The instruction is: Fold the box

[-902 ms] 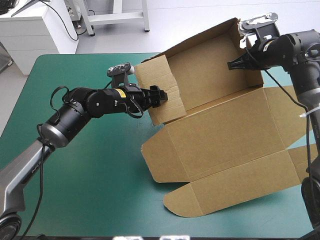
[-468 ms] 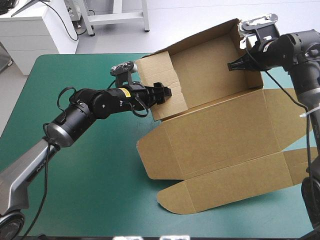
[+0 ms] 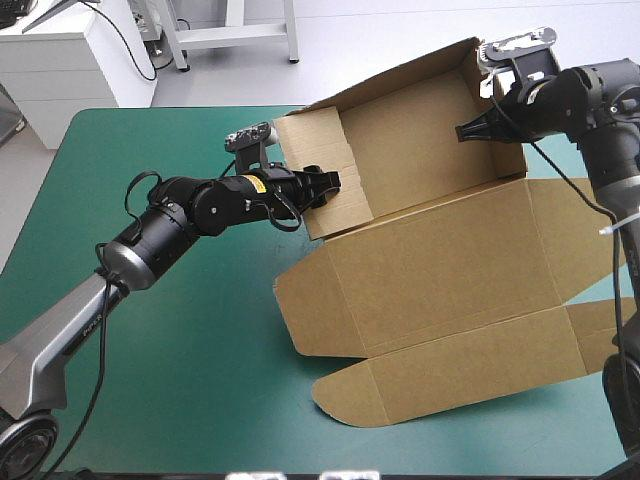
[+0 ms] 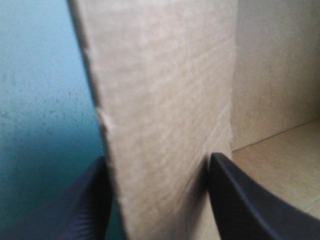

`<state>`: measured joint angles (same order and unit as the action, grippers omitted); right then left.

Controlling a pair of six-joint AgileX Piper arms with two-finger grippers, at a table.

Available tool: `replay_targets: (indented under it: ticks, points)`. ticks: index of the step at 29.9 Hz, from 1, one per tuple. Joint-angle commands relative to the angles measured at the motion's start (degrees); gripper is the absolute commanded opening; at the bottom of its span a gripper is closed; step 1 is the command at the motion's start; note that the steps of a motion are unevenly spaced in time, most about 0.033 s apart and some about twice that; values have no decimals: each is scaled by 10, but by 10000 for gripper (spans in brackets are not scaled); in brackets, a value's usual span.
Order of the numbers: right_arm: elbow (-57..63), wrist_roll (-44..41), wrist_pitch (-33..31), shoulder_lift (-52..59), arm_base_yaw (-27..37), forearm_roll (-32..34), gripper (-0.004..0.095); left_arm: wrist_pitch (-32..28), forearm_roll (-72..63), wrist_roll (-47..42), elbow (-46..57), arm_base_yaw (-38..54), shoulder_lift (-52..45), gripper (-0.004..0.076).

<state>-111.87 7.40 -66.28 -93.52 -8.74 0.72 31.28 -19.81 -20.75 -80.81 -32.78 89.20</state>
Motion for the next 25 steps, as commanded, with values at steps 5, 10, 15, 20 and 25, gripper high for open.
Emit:
replay_targets:
  ticks: [5,10,15,20,25]
  points:
    - [-21,-4,32,28,1,-13,-19,-37,-23,-1,-18,-3,-8,-3]
    - [-21,-4,30,28,1,-13,-19,-34,-21,4,-18,-3,-8,-8]
    - [-21,-12,25,28,1,-13,-19,12,-7,27,-47,-2,-8,-8]
    - [-20,-62,5,19,1,-16,-19,131,61,19,-127,17,29,-8]
    - [-15,-66,-51,-15,0,-45,-19,273,63,19,-220,47,101,-8]
